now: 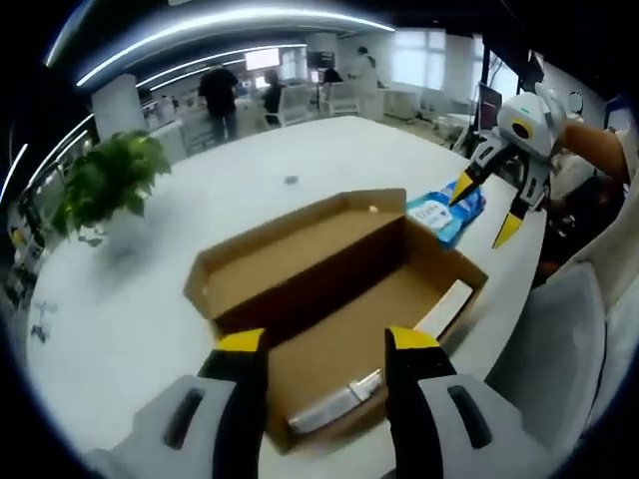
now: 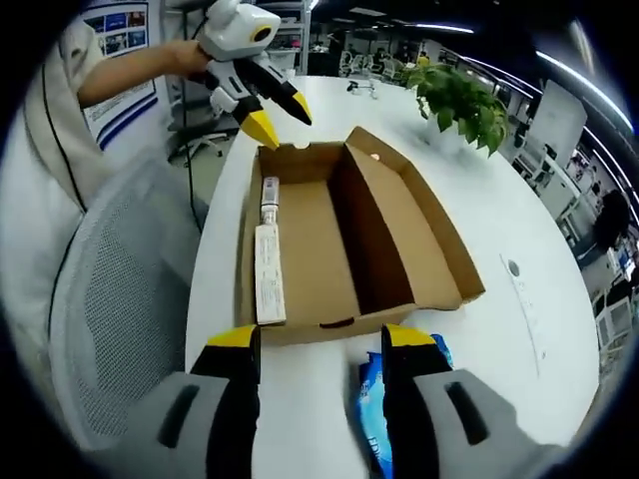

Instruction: Operate the shoe box by opening the lid, removing the specified soft item, and placing it in the target area until the item is outside and the box remains undamaged.

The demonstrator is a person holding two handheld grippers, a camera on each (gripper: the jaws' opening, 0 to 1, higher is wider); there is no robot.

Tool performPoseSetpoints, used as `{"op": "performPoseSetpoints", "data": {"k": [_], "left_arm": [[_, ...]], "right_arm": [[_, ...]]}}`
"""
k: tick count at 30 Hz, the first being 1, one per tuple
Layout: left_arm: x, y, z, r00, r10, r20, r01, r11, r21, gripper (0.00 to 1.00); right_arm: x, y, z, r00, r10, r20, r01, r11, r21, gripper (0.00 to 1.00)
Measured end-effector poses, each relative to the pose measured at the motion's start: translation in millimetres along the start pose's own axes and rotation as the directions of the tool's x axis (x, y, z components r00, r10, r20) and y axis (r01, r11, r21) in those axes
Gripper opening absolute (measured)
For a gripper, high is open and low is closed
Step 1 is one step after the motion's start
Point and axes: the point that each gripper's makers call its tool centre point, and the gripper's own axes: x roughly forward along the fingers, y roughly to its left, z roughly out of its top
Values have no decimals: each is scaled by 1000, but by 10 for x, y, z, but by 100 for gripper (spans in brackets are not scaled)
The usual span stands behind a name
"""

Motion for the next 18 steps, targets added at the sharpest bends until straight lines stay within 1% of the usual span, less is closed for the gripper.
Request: {"op": "performPoseSetpoints", "data": {"k": [7, 13, 18], "left_arm": [[-116, 215, -298, 998, 51, -42, -54, 997, -59, 46], [-156, 342, -472, 994, 79, -71, -86, 991, -100, 45], [-155, 413, -624, 991, 93, -101, -106, 986, -132, 42]], "right_arm": [[215, 85, 41, 998, 65, -18, -66, 997, -42, 45], [342, 97, 79, 994, 101, -31, -103, 993, -61, 45], [466, 139, 102, 989, 143, -40, -145, 987, -71, 44]]}}
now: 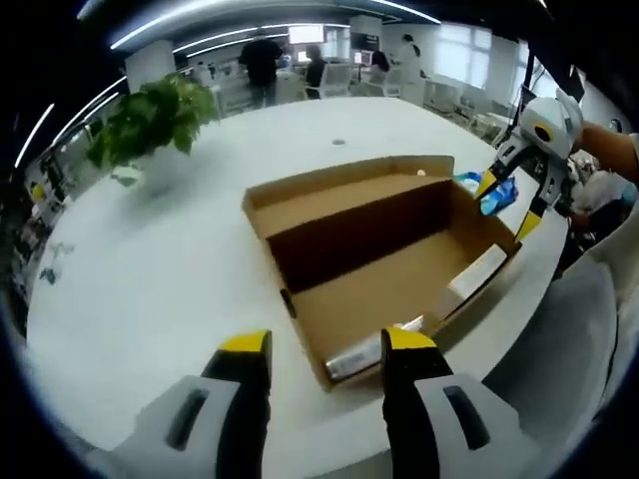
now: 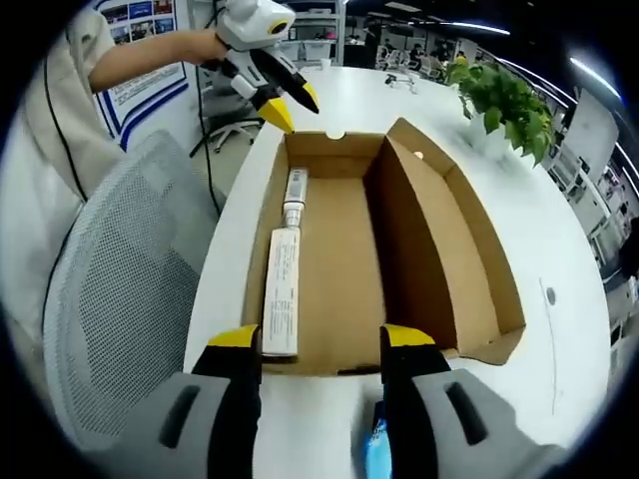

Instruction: Operate the shoe box by opening the lid, removing the specified soft item, and placing it in the target area until the item is outside and the box remains undamaged.

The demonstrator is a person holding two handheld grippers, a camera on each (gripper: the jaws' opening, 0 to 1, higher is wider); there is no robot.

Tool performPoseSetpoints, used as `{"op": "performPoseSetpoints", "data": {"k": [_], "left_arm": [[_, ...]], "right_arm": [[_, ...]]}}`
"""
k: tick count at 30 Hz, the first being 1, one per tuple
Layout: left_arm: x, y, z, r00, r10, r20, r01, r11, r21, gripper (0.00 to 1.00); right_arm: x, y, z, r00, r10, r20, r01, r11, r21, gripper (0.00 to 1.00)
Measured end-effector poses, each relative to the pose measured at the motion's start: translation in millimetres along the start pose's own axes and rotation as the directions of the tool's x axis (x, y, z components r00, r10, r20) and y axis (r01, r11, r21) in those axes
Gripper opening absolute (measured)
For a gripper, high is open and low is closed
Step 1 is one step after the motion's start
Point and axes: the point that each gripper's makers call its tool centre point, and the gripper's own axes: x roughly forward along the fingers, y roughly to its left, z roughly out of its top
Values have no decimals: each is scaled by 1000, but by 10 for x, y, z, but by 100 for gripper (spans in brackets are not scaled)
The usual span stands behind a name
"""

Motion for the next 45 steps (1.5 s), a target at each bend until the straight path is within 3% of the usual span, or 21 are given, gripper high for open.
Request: {"op": "performPoseSetpoints", "data": {"k": [7, 13, 26, 34, 45], "left_arm": [[42, 51, -131, 1000, 2, -27, -4, 999, -43, 37], [95, 41, -225, 998, -14, -54, 10, 997, -76, 32], [157, 16, -288, 997, -39, -60, 31, 990, -140, 23], [191, -4, -293, 997, -48, -60, 38, 987, -159, 17], [207, 33, -322, 998, -26, -65, 14, 984, -175, 9]], "right_arm": [[184, 29, 23, 998, 61, -10, -61, 998, -6, 43], [302, -4, 33, 996, 93, -6, -93, 996, 17, 36], [468, 114, 80, 980, 197, 7, -197, 978, 62, 39], [525, 159, 80, 979, 201, -17, -200, 979, 40, 36], [523, 241, 96, 976, 216, -33, -215, 976, 28, 22]]}}
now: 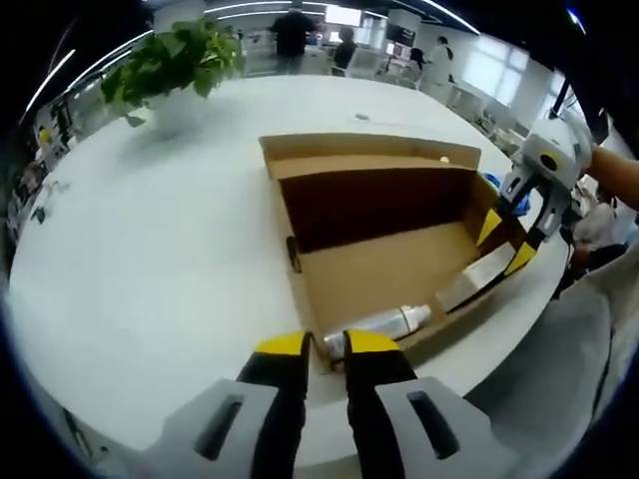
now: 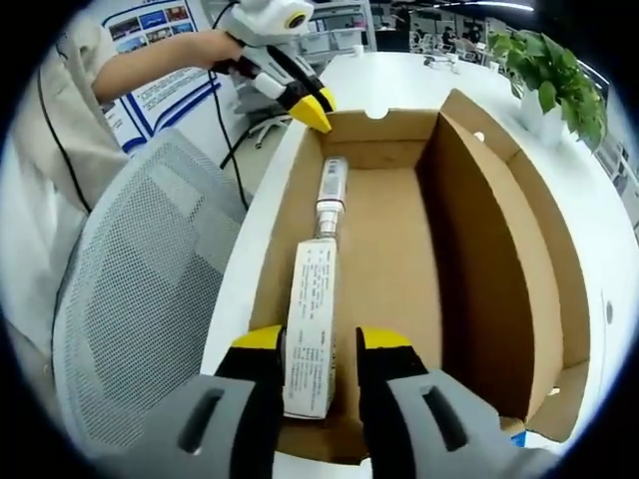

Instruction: Operate the shoe box by opening the lid, removing the specified soft item, and placing it in the target area until the item is outside and the box remains undamaged.

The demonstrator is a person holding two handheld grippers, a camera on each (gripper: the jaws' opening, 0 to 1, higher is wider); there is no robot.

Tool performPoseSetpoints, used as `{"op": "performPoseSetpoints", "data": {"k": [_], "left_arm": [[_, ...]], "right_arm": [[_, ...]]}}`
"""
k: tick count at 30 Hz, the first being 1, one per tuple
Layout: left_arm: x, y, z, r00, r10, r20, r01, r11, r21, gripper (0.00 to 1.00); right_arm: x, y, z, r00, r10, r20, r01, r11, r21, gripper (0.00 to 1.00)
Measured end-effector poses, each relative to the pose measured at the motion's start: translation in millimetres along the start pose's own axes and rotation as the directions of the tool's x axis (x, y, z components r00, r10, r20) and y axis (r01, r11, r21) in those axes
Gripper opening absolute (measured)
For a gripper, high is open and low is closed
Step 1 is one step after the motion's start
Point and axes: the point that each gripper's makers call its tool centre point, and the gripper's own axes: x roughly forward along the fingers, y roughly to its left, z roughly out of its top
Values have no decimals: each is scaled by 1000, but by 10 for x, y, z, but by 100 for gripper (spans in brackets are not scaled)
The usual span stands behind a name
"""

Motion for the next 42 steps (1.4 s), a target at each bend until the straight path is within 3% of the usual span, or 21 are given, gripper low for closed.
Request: {"op": "performPoseSetpoints", "data": {"k": [3, 18, 42], "left_arm": [[-1, 16, -6, 1000, 5, 0, -5, 1000, -6, 8], [3, 19, -16, 1000, 22, 2, -22, 999, -45, 5], [10, 23, -4, 999, 48, 1, -48, 995, -91, 4]], "right_arm": [[3, 26, 3, 1000, -1, -5, 1, 1000, 0, 17], [-45, -24, -2, 997, -70, -26, 70, 998, -7, 15], [-565, -97, 209, 988, -147, 38, 148, 988, -33, 15]]}}
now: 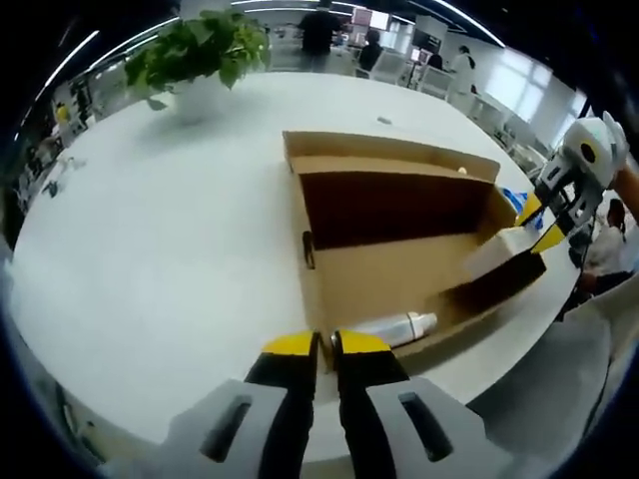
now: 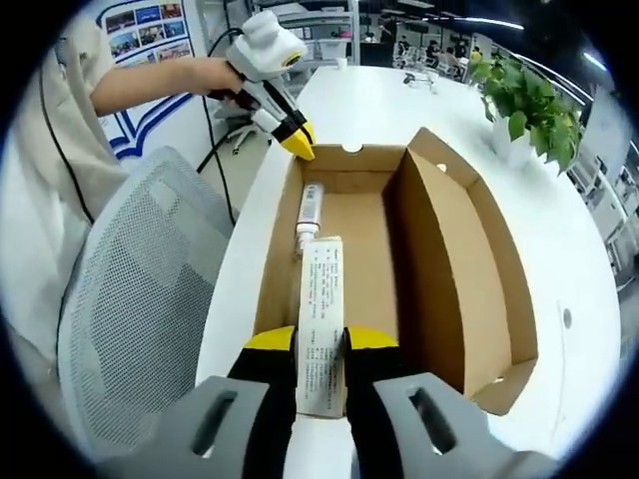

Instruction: Operate the shoe box by opening the lid, removing the specified soft item, and placing it in the target area until the item is outside and the box remains undamaged.

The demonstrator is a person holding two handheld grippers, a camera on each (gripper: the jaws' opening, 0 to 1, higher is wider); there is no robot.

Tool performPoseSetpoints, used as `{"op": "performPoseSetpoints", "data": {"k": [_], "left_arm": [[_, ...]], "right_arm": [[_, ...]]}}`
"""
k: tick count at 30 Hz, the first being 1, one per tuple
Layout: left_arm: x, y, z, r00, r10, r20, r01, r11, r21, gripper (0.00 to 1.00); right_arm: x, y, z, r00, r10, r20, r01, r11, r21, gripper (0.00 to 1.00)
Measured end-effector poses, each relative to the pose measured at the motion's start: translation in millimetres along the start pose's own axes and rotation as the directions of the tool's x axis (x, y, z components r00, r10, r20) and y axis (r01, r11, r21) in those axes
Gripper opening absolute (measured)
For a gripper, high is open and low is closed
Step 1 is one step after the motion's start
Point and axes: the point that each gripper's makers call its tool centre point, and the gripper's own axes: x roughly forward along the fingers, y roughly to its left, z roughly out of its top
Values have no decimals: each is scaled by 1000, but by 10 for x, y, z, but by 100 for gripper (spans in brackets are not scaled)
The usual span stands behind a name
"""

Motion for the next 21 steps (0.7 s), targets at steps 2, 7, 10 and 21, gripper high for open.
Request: {"op": "performPoseSetpoints", "data": {"k": [2, 7, 10, 21], "left_arm": [[0, -1, 1, 1000, 3, 0, -3, 1000, 2, 4], [0, -1, 5, 1000, 5, 1, -5, 1000, 5, 4], [-1, -1, 5, 1000, 3, 1, -3, 1000, 5, 4], [-6, -11, 1, 1000, 14, -6, -14, 1000, 20, 4]], "right_arm": [[-46, -1, 24, 1000, -4, 5, 4, 1000, -2, 15], [-193, -8, 101, 1000, -20, 23, 21, 1000, -16, 15], [-277, -1, 137, 999, -31, 32, 32, 999, -29, 15], [-550, 62, 154, 999, -40, 32, 42, 996, -77, 15]]}}
